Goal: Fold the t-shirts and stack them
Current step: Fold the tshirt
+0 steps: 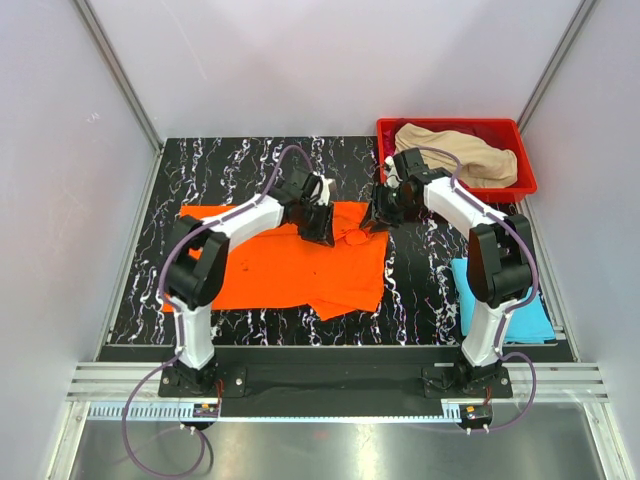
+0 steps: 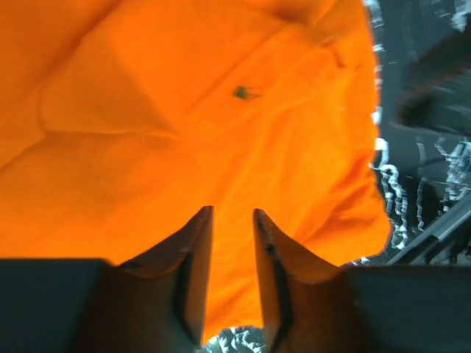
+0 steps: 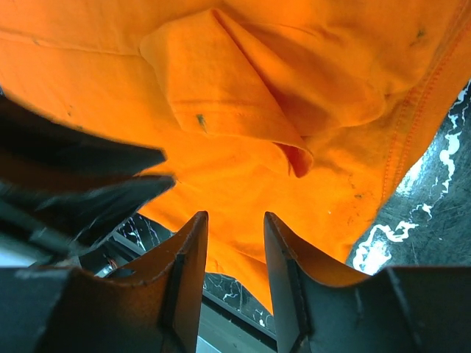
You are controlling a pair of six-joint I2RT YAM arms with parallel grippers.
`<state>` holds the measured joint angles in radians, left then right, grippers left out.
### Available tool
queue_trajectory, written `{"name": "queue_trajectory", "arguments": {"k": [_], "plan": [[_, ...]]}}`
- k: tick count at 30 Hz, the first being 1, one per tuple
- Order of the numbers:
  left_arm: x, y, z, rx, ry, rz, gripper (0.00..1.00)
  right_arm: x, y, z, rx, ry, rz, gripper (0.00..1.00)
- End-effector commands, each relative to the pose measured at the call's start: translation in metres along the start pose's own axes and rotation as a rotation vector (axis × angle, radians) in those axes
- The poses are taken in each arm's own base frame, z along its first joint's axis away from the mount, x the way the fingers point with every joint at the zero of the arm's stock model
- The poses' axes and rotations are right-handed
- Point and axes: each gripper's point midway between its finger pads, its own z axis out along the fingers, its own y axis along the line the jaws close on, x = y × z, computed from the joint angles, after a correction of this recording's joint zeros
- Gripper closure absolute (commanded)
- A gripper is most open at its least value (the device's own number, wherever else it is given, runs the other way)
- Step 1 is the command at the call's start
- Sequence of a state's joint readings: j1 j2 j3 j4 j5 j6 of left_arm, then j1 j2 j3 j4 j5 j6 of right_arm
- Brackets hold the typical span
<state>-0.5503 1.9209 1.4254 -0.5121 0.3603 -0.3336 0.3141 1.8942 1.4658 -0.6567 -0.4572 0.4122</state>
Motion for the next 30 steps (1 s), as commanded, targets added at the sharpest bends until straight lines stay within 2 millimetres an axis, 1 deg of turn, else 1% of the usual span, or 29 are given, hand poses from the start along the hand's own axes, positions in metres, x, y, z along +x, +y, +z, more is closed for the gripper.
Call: {"name": "queue_trajectory", "arguments": {"k": [1, 2, 4, 5, 6, 7, 10, 14, 16, 17, 19, 20, 26, 30], "plan": [[-0.018, 0.002, 0.016, 0.031, -0.05, 0.005, 0.69, 0.004, 0.003, 0.003, -0.021, 0.003, -0.034, 0.57], [-0.019, 0.005, 0.02, 0.022, -0.05, 0.001, 0.69, 0.004, 0.003, 0.003, -0.02, -0.001, -0.034, 0.57], [-0.025, 0.008, 0.023, 0.007, -0.065, -0.003, 0.61, 0.006, 0.0, 0.004, -0.013, 0.001, -0.033, 0.57], [-0.023, 0.013, 0.029, -0.007, -0.054, -0.008, 0.59, 0.006, -0.001, 0.004, -0.011, 0.002, -0.03, 0.57], [-0.024, 0.013, 0.03, -0.01, -0.052, -0.001, 0.59, 0.007, -0.002, 0.005, -0.008, 0.004, -0.032, 0.57], [-0.028, 0.015, 0.032, -0.019, -0.056, -0.001, 0.59, 0.007, -0.003, 0.005, -0.004, 0.005, -0.028, 0.57], [-0.028, 0.02, 0.037, -0.043, -0.046, -0.009, 0.59, 0.006, -0.004, 0.007, 0.001, -0.001, -0.023, 0.57], [-0.041, 0.022, 0.041, -0.064, -0.069, -0.007, 0.59, 0.004, -0.003, 0.01, 0.0, -0.002, -0.022, 0.57], [-0.043, 0.025, 0.046, -0.072, -0.063, -0.01, 0.6, 0.002, -0.004, 0.011, 0.003, -0.006, -0.018, 0.57], [-0.048, 0.022, 0.046, -0.068, -0.072, -0.006, 0.6, 0.002, -0.004, 0.011, 0.004, -0.005, -0.02, 0.57], [-0.05, 0.026, 0.049, -0.082, -0.072, -0.009, 0.6, 0.002, -0.005, 0.013, 0.007, -0.001, -0.017, 0.57], [-0.055, 0.024, 0.047, -0.081, -0.081, -0.006, 0.6, 0.001, -0.006, 0.016, 0.009, 0.003, -0.015, 0.57], [-0.058, 0.028, 0.047, -0.106, -0.074, 0.004, 0.62, -0.005, -0.003, 0.021, -0.001, 0.002, -0.022, 0.57], [-0.055, 0.031, 0.048, -0.118, -0.057, 0.006, 0.63, -0.007, -0.011, 0.027, 0.034, 0.016, -0.021, 0.56]]}}
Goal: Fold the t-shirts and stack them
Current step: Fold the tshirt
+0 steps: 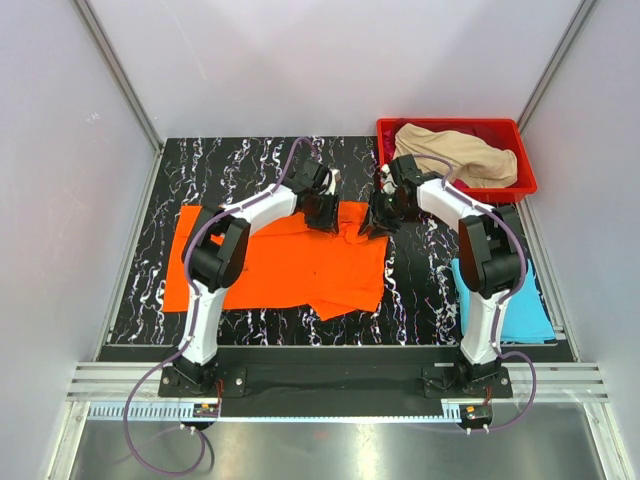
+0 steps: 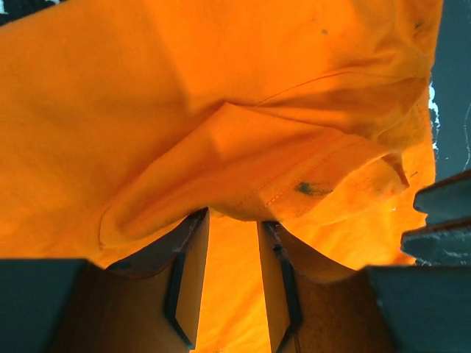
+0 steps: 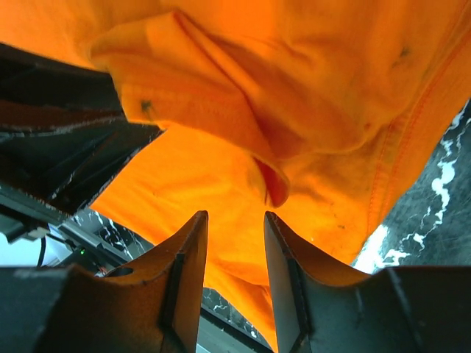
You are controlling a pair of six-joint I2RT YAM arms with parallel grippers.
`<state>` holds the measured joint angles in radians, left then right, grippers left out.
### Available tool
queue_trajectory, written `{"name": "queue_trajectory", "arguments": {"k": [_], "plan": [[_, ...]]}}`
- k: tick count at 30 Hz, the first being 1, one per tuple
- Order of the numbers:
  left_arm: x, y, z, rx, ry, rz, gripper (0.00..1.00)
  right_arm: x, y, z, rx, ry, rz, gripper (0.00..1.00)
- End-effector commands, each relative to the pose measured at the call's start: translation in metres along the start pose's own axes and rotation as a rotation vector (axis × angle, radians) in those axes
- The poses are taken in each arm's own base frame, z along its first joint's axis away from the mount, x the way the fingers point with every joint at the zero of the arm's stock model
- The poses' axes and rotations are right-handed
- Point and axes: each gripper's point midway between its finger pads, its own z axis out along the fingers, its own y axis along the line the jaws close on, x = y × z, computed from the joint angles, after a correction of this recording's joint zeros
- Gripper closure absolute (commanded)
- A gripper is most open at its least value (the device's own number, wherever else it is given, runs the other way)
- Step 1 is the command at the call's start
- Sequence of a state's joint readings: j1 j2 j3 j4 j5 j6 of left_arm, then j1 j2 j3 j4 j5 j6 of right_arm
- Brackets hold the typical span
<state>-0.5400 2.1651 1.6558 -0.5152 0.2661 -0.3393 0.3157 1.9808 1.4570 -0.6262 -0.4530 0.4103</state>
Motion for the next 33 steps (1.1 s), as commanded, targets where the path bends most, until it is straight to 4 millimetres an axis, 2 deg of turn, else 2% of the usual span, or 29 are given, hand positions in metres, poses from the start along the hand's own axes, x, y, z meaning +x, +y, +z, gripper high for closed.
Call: {"name": "queue_trajectory", "arguments": {"k": [1, 7, 13, 17, 20, 23, 24, 27, 33], "plan": [[-0.012, 0.002, -0.003, -0.023, -0.024, 0.018, 0.63, -0.014, 0.009, -0.002, 0.012, -0.034, -0.047, 0.56], [0.001, 0.002, -0.004, -0.03, -0.035, 0.021, 0.56, -0.015, 0.007, 0.0, 0.017, -0.03, -0.047, 0.57], [-0.004, 0.006, 0.005, -0.05, -0.046, 0.042, 0.57, -0.015, 0.005, 0.003, 0.02, -0.026, -0.039, 0.57], [-0.01, 0.007, 0.006, -0.054, -0.056, 0.061, 0.64, -0.017, 0.006, 0.004, 0.02, -0.026, -0.043, 0.56], [-0.013, 0.005, 0.004, -0.052, -0.06, 0.066, 0.77, -0.016, 0.003, 0.006, 0.029, -0.021, -0.044, 0.57], [-0.015, 0.004, -0.002, -0.052, -0.068, 0.068, 0.83, -0.016, 0.002, 0.006, 0.032, -0.02, -0.041, 0.57], [-0.015, 0.003, -0.003, -0.05, -0.069, 0.07, 0.9, -0.016, 0.002, 0.006, 0.036, -0.021, -0.042, 0.57], [-0.016, 0.0, -0.008, -0.044, -0.068, 0.072, 1.0, -0.017, 0.001, 0.005, 0.041, -0.025, -0.052, 0.56], [-0.022, -0.006, -0.021, -0.032, -0.078, 0.077, 1.0, -0.016, -0.001, -0.002, 0.059, -0.031, -0.071, 0.56]]}}
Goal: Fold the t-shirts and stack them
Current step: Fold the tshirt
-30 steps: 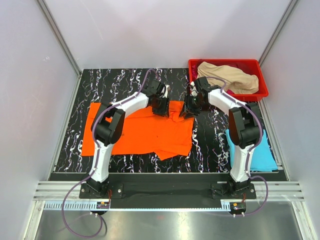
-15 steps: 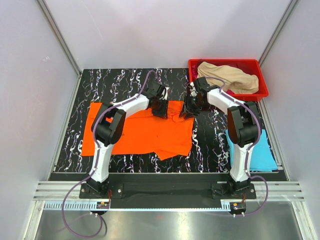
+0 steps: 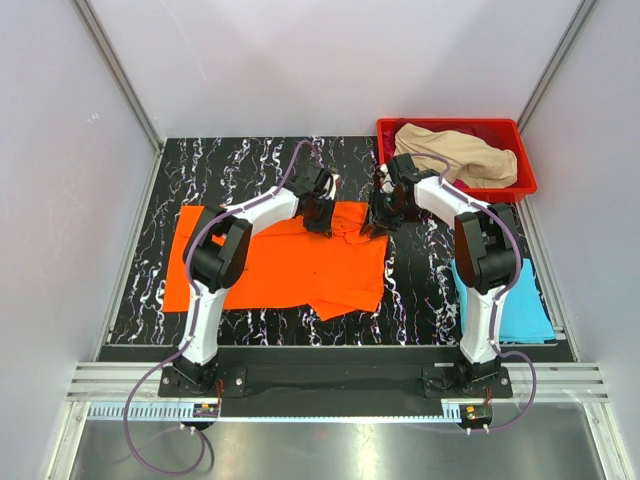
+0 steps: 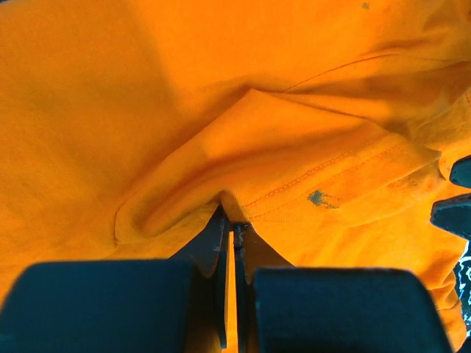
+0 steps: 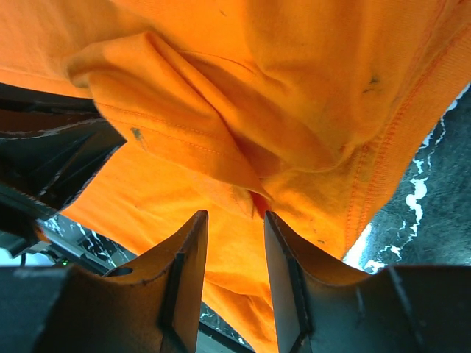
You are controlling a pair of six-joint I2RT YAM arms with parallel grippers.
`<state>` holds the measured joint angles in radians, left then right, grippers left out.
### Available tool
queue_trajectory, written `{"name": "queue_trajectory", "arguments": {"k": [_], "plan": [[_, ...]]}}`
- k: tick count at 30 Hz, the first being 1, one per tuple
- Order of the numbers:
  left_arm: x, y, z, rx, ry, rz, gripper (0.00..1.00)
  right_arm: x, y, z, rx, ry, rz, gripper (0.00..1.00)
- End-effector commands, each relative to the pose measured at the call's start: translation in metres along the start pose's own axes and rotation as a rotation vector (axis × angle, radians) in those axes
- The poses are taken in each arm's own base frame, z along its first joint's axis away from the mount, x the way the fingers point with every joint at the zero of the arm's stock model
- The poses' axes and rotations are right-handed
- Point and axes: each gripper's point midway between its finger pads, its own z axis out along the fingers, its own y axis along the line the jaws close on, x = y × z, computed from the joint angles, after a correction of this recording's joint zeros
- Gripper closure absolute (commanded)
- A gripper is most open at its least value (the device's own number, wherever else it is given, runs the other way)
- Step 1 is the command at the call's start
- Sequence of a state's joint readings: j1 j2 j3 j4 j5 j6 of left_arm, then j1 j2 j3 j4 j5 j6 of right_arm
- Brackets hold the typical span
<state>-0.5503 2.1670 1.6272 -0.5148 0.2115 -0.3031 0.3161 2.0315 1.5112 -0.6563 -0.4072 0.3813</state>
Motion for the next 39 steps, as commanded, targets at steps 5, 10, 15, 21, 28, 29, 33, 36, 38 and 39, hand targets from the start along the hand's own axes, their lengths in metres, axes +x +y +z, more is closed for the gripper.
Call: {"name": "queue_trajectory", "arguments": {"k": [5, 10, 15, 21, 28, 29, 33, 36, 38, 39], "plan": [[-0.038, -0.019, -0.044, 0.022, -0.111, 0.051, 1.0, -0.006, 0.009, -0.018, 0.014, -0.053, -0.076, 0.55], [-0.037, -0.024, -0.052, 0.035, -0.099, 0.061, 1.0, -0.003, 0.008, -0.012, -0.01, -0.036, -0.092, 0.53], [-0.032, -0.022, -0.054, 0.029, -0.078, 0.064, 1.0, -0.004, 0.009, -0.008, -0.016, -0.031, -0.091, 0.53], [-0.03, -0.022, -0.059, 0.039, -0.07, 0.062, 1.0, -0.001, 0.009, 0.003, -0.046, -0.013, -0.089, 0.54], [-0.029, -0.016, -0.064, 0.032, -0.056, 0.062, 1.0, -0.005, 0.019, 0.001, -0.065, -0.013, -0.095, 0.72], [-0.029, -0.014, -0.065, 0.027, -0.053, 0.063, 1.0, -0.005, 0.021, -0.001, -0.064, -0.017, -0.098, 0.75], [-0.026, -0.008, -0.068, 0.027, -0.035, 0.067, 1.0, -0.003, 0.028, -0.01, -0.073, -0.01, -0.115, 1.0], [-0.02, -0.003, -0.071, 0.028, -0.006, 0.075, 1.0, -0.003, 0.042, -0.02, -0.071, -0.022, -0.157, 1.0], [-0.017, 0.002, -0.073, 0.02, 0.008, 0.092, 1.0, 0.002, 0.044, -0.025, -0.05, -0.008, -0.178, 1.0], [-0.017, 0.002, -0.074, 0.024, 0.013, 0.101, 1.0, 0.003, 0.049, -0.028, -0.047, -0.009, -0.194, 1.0]]}}
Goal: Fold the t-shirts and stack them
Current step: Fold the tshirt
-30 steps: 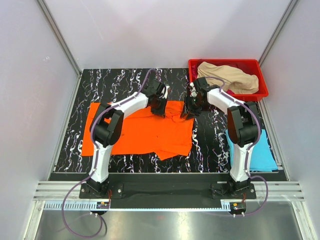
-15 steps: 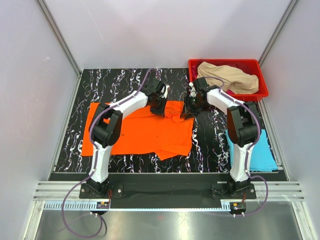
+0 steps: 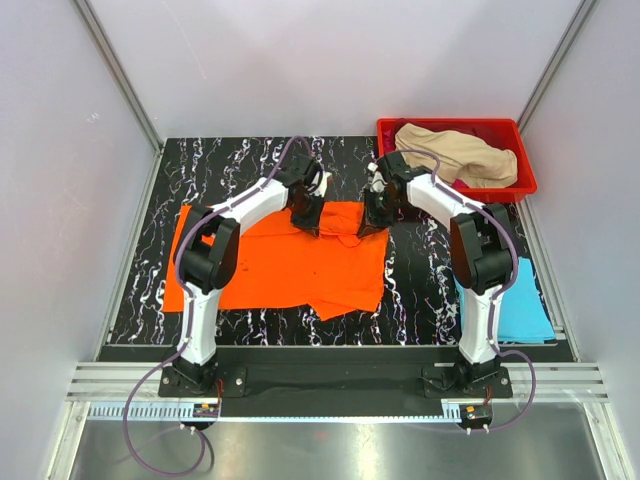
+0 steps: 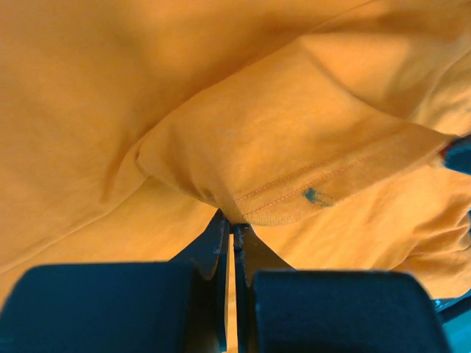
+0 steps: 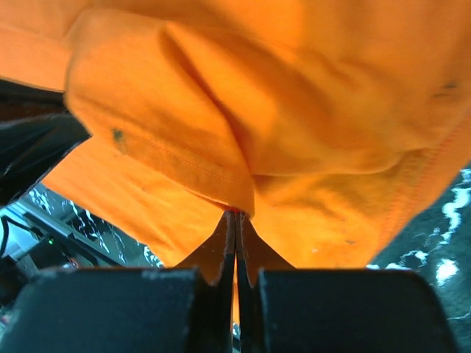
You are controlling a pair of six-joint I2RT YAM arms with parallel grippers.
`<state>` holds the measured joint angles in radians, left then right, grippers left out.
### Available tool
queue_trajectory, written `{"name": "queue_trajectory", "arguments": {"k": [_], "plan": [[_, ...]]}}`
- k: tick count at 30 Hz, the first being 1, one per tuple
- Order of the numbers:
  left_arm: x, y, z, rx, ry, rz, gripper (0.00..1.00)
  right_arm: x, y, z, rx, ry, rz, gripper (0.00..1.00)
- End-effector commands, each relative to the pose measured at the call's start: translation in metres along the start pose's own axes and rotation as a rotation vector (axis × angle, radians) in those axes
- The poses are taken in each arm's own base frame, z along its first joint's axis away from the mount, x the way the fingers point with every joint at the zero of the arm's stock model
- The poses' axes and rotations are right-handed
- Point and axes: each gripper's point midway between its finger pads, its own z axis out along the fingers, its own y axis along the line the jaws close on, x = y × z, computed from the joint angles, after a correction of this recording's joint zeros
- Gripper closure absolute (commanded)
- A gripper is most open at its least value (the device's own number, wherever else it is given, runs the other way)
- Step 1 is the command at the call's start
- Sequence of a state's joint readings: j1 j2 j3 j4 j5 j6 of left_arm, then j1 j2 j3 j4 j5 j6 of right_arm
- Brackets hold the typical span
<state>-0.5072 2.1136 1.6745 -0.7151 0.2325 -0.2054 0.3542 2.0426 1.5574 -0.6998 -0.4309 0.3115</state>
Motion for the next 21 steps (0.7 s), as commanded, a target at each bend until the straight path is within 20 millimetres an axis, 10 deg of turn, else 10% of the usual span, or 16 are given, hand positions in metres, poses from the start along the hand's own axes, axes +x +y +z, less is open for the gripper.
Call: {"name": "queue_trajectory", "arguments": {"k": [1, 18, 21], "plan": [[-0.022, -0.011, -0.038, 0.039, -0.072, 0.079, 1.0, -0.001, 0.031, -0.028, -0.004, -0.022, -0.095, 1.0], [0.0, 0.003, -0.029, 0.043, 0.04, 0.1, 1.0, 0.03, 0.071, -0.022, -0.051, 0.081, -0.07, 1.0], [0.002, 0.009, -0.03, 0.025, 0.046, 0.1, 1.0, 0.032, 0.071, -0.024, -0.058, 0.059, -0.045, 0.82]]}}
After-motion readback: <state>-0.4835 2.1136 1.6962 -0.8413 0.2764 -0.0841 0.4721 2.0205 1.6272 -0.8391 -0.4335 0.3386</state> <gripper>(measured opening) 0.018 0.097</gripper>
